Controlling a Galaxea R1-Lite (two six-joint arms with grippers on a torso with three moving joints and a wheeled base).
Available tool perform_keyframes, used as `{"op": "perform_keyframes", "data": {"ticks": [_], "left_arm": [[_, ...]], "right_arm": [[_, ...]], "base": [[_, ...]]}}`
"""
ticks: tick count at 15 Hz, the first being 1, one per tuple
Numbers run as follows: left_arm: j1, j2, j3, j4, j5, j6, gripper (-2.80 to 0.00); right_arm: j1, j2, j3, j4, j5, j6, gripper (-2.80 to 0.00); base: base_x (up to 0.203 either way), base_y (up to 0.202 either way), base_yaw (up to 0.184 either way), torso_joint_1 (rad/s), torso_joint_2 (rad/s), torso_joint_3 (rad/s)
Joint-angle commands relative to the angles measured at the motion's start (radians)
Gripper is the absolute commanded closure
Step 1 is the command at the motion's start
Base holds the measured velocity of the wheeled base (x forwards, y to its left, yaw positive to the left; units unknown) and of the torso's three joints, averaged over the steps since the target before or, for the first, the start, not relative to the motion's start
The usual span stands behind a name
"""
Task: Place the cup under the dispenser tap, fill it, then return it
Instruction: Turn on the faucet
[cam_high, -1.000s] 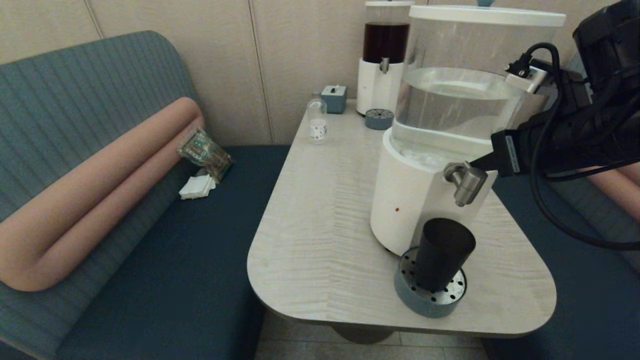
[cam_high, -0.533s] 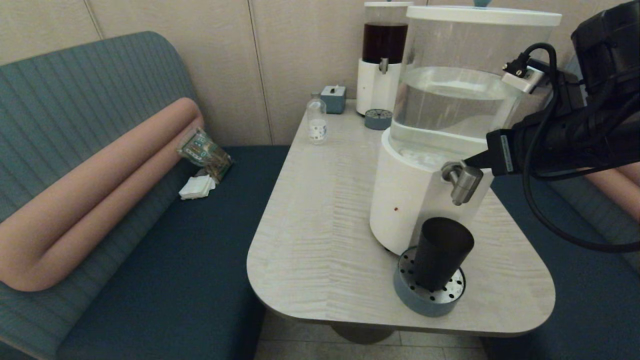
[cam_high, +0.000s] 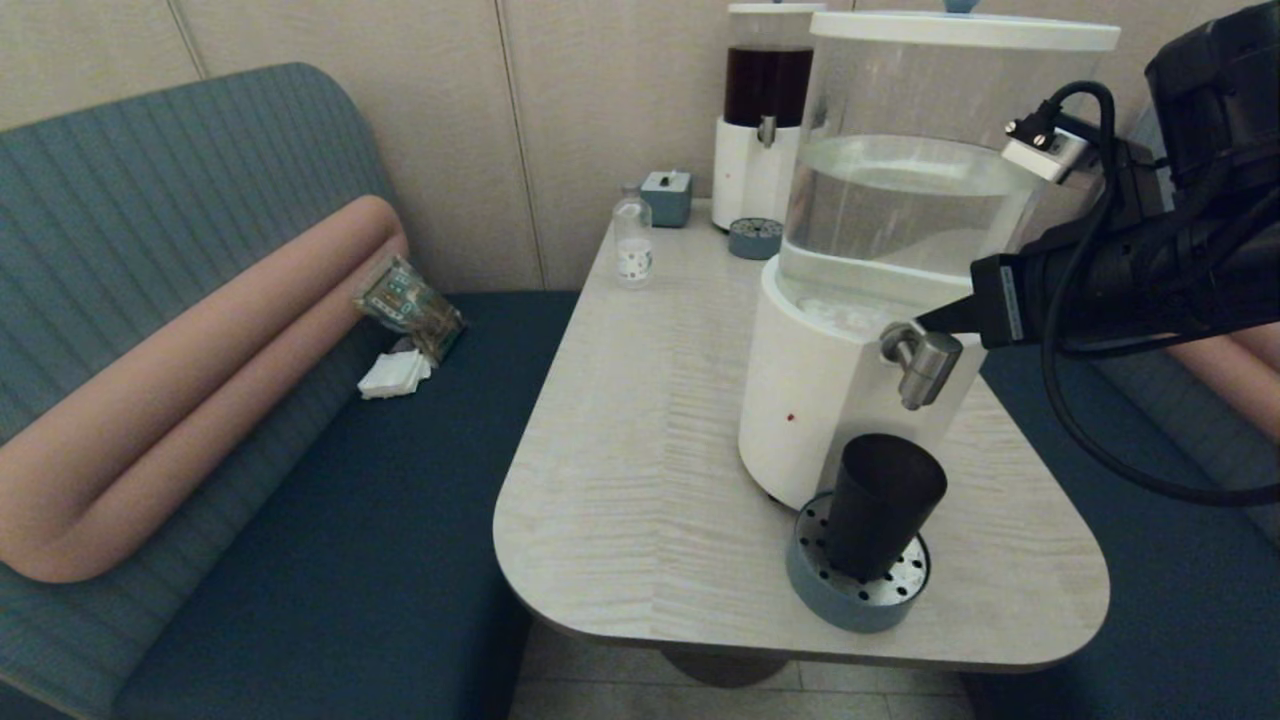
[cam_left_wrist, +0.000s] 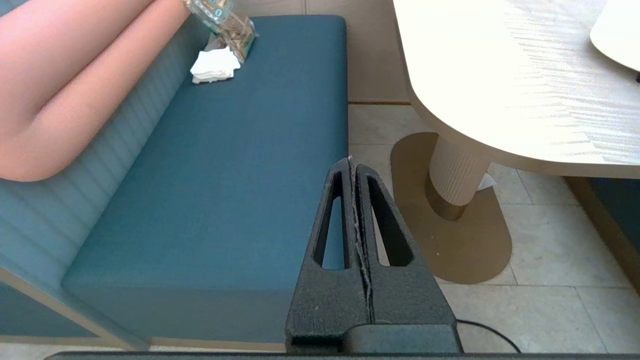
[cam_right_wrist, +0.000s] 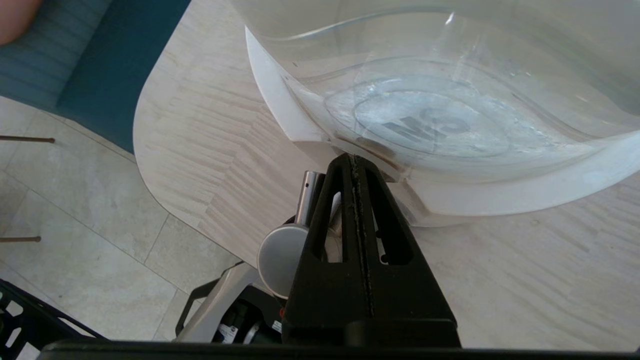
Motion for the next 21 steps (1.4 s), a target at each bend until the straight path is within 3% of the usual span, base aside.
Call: {"op": "perform_keyframes", "data": {"ticks": [1,3,11,17,21], "left_arm": [[0.000,0.000,0.000,0.000,0.000,-0.001,0.00],[0.000,0.000,0.000,0.000,0.000,-0.001,0.00],[0.000,0.000,0.000,0.000,0.000,-0.001,0.00],[0.000,0.000,0.000,0.000,0.000,-0.001,0.00],[0.000,0.000,0.000,0.000,0.000,-0.001,0.00]], "right_arm": [[0.002,-0.007,0.008,-0.001,0.009,0.001,0.00],[0.002,-0.009,0.012,-0.005,0.046,-0.005,0.00],[0.008,-0.013,0.018,-0.045,0.038,0.002,0.00],[-0.091,-0.094,0.061,-0.101,0.038,0.009,0.00],[-0.106,-0.222,0.132,-0.100,0.041,0.004,0.00]], "base": [[0.000,0.000,0.000,0.000,0.00,0.000],[0.000,0.000,0.000,0.000,0.00,0.000],[0.000,0.000,0.000,0.000,0.00,0.000],[0.000,0.000,0.000,0.000,0.00,0.000],[0.000,0.000,0.000,0.000,0.00,0.000]]}}
